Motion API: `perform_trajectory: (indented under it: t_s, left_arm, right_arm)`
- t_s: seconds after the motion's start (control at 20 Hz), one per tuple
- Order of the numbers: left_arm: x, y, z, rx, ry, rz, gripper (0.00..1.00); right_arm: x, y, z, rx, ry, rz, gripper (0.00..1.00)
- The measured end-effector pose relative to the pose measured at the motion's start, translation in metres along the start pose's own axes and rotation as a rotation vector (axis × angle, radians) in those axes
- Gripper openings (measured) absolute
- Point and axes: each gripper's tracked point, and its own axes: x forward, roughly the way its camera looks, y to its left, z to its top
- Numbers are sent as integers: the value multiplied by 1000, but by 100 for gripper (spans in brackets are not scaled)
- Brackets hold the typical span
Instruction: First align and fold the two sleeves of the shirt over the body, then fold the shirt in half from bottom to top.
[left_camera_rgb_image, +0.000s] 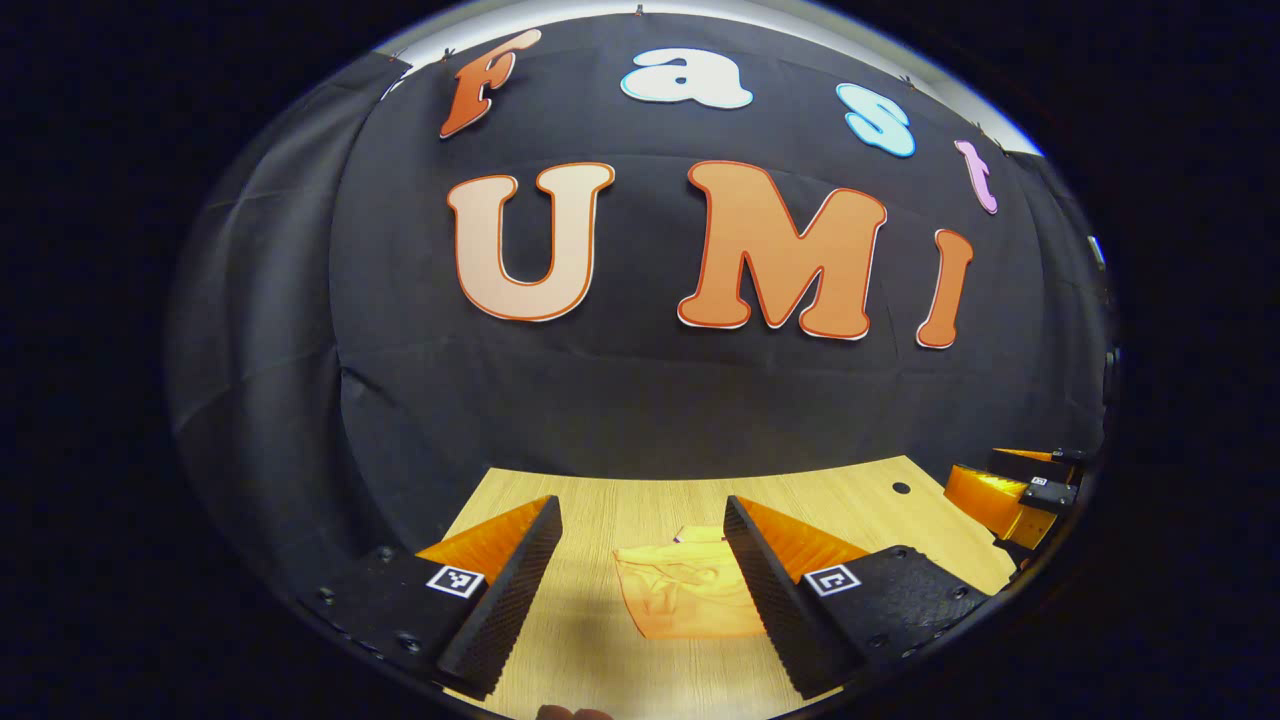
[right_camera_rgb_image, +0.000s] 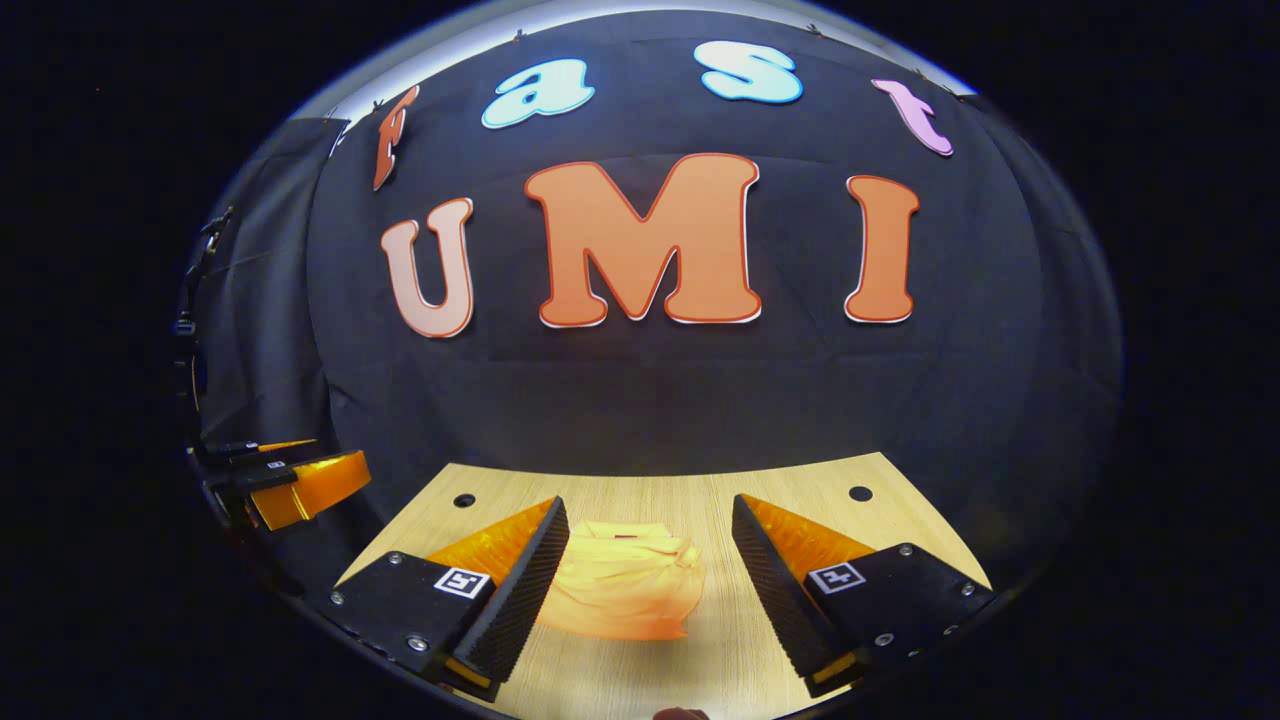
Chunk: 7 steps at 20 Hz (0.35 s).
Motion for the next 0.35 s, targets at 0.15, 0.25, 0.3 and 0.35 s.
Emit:
perform_trajectory:
  t_s: [0.15,0.25,0.3,0.35]
  left_arm:
    - [-3,2,8,8,-29,23,100]
    - [-1,-1,9,13,-19,27,100]
    - [-1,-2,7,3,-13,23,100]
    - [0,-4,10,-12,-17,18,100]
  right_arm:
    - [0,-3,-1,-13,-7,-29,100]
    - [1,-4,3,-19,-24,-32,100]
    - [1,-2,6,-21,-42,-27,100]
    - [1,-3,9,-16,-54,-30,100]
